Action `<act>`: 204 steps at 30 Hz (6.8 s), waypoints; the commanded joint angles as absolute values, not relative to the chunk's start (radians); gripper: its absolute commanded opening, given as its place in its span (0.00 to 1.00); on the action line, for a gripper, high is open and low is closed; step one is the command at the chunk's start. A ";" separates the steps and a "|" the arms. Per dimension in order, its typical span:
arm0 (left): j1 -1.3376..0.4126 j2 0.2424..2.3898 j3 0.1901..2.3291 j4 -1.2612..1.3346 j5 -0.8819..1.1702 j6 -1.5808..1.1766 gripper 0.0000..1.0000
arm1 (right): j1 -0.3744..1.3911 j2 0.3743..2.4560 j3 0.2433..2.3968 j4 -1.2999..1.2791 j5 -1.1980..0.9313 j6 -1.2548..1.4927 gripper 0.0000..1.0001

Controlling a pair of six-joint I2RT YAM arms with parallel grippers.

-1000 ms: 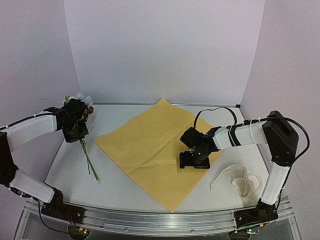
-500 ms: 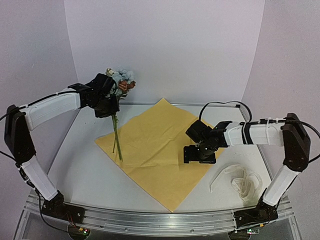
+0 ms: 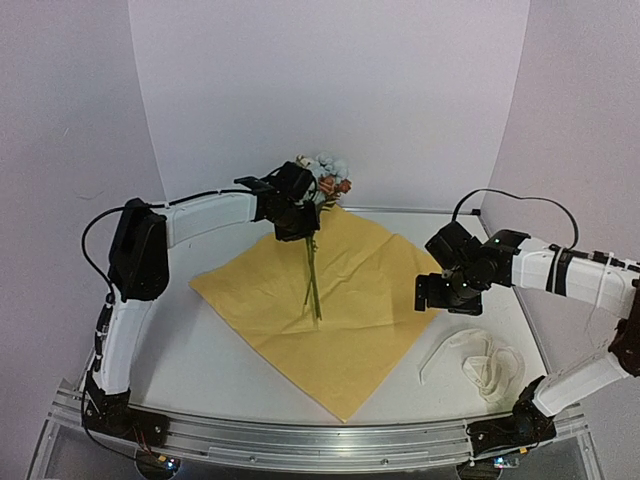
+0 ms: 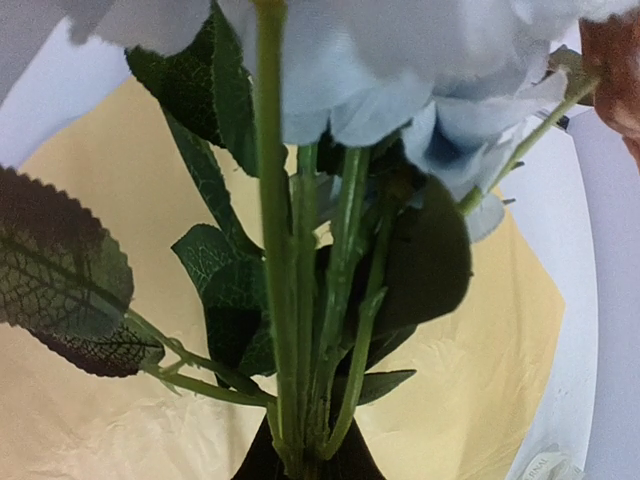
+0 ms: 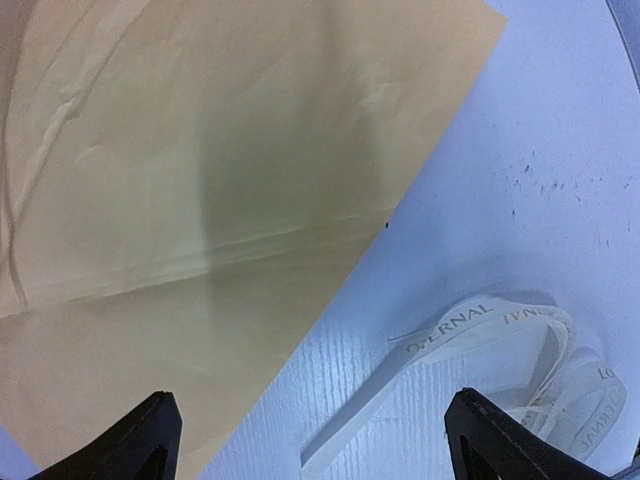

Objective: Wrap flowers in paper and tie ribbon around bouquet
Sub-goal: Place the fake flower on the flattened wrapping paper, then adjust the flattened wrapping paper at the center of the board, then pick up the bottom corner of the flattened wrapping paper from the center of the board.

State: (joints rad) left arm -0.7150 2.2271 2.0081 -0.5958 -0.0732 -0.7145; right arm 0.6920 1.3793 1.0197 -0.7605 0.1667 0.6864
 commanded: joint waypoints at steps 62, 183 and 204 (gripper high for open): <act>-0.781 2.456 2.144 -0.518 0.019 -0.596 0.71 | 0.665 1.605 1.070 -0.730 0.108 0.648 0.95; -0.772 2.141 1.646 -0.308 0.162 -0.858 0.61 | 0.920 1.204 0.707 -0.541 0.146 0.857 0.80; -0.730 1.392 0.932 -0.285 0.014 -0.998 0.75 | 1.539 1.385 0.868 -0.576 0.509 0.149 0.96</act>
